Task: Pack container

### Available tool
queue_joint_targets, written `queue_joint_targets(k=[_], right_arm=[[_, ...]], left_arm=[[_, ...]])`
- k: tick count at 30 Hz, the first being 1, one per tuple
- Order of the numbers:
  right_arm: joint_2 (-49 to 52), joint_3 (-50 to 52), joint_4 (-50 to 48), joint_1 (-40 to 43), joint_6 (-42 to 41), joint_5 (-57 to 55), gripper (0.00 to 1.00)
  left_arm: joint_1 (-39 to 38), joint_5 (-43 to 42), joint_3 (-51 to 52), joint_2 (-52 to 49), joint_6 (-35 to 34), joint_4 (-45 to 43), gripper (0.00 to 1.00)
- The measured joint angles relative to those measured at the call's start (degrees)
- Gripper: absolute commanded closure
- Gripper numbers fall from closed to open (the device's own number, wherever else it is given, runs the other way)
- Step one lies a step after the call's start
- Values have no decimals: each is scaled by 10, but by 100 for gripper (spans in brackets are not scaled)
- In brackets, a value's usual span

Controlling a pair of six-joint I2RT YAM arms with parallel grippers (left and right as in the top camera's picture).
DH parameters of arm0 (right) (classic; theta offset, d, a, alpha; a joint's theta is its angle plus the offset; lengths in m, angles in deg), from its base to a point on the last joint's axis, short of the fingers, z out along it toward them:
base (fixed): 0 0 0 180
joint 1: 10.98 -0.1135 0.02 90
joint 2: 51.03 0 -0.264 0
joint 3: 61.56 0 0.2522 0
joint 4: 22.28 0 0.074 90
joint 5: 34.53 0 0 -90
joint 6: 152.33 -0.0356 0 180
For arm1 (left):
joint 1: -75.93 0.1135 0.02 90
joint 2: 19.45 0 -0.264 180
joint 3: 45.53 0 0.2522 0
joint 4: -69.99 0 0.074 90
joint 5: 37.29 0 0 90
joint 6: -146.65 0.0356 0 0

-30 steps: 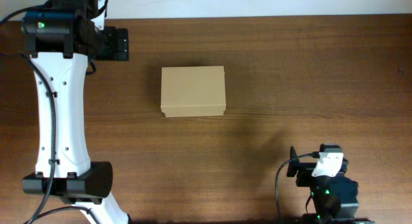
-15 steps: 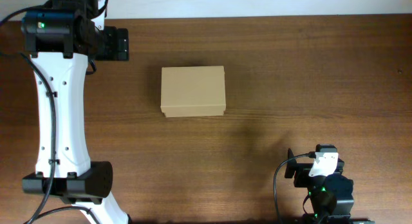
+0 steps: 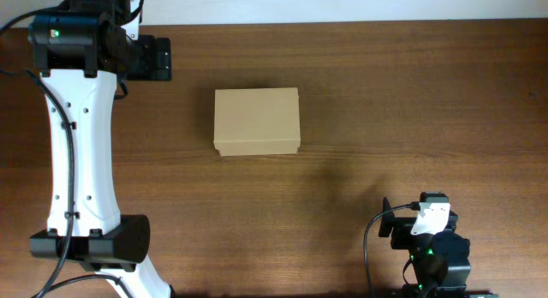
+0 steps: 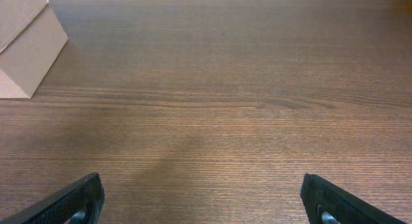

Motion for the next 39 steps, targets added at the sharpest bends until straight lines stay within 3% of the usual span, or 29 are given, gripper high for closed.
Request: queue_joint_targets(k=[7,10,21,24,31,39], right_arm=[[0,0,0,0,0,0,1],[0,0,0,0,0,0,1],[-1,0,-1,0,0,0,1],[-2,0,-1,0,1,0,1],[-2,0,-2,0,0,0,1],[-2,0,-2,0,0,0,1]], left_arm=[[-3,0,4,4,0,-1,0],[-12,0,59,45,0,-4,0],[-32,0,448,424,1,-19,0],[-32,9,564,530,9,-124,0],[-32,18,826,742,14,-531,0],[-29,21,1038,865,18,-800,0]])
